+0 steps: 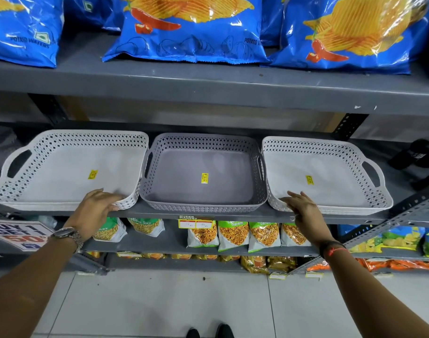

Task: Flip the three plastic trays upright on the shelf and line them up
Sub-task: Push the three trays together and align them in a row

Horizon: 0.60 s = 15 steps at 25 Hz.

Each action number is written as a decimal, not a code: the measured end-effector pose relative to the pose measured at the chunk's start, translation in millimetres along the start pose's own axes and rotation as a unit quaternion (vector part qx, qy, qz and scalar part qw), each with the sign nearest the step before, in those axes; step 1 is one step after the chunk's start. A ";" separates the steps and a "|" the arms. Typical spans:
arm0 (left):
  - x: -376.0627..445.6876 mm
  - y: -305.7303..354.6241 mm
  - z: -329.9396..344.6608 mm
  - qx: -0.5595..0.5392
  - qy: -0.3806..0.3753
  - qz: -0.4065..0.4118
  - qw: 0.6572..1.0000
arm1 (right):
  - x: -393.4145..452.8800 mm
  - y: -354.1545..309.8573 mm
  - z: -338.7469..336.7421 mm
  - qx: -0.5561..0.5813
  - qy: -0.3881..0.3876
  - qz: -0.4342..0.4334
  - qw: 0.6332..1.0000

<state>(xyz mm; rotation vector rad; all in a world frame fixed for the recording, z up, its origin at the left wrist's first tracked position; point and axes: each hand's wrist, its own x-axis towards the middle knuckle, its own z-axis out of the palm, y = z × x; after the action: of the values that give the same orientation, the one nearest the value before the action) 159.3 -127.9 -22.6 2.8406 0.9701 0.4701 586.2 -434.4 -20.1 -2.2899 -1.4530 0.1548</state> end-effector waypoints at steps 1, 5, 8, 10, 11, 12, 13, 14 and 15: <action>2.2 -0.6 0.1 0.003 0.009 0.003 1.000 | 1.3 0.2 1.0 -0.003 0.001 0.001 1.000; 8.1 -2.4 3.1 -0.001 0.004 -0.008 1.000 | 0.4 -5.1 -0.1 -0.005 0.034 0.009 0.999; 10.6 -4.4 5.5 0.009 0.000 -0.004 1.000 | -0.5 -7.3 1.0 -0.002 0.044 -0.008 0.999; 12.3 -2.7 6.6 0.012 -0.016 -0.011 1.000 | -1.4 -4.9 2.1 0.000 0.044 -0.011 0.999; 11.9 -2.7 8.1 0.013 -0.025 -0.018 0.999 | -2.2 -4.4 2.0 0.001 0.043 -0.011 0.999; 10.3 -2.1 8.6 0.011 -0.037 -0.025 0.999 | -3.5 -4.0 1.5 0.004 0.039 -0.011 0.999; 8.8 0.1 6.6 0.004 -0.049 -0.033 0.998 | -5.3 -5.3 -0.2 0.006 0.033 -0.009 0.999; 7.0 2.5 3.8 0.001 -0.056 -0.040 0.998 | -7.2 -7.6 -2.2 0.007 0.027 -0.008 1.000; 6.4 6.3 0.6 0.002 -0.064 -0.042 0.997 | -8.8 -11.1 -4.7 0.005 0.023 -0.008 1.000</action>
<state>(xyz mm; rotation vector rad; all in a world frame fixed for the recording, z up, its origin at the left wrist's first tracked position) 167.9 -129.0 -20.4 2.7796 1.0629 0.2754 574.5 -439.6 -12.4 -2.2586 -1.4434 0.1051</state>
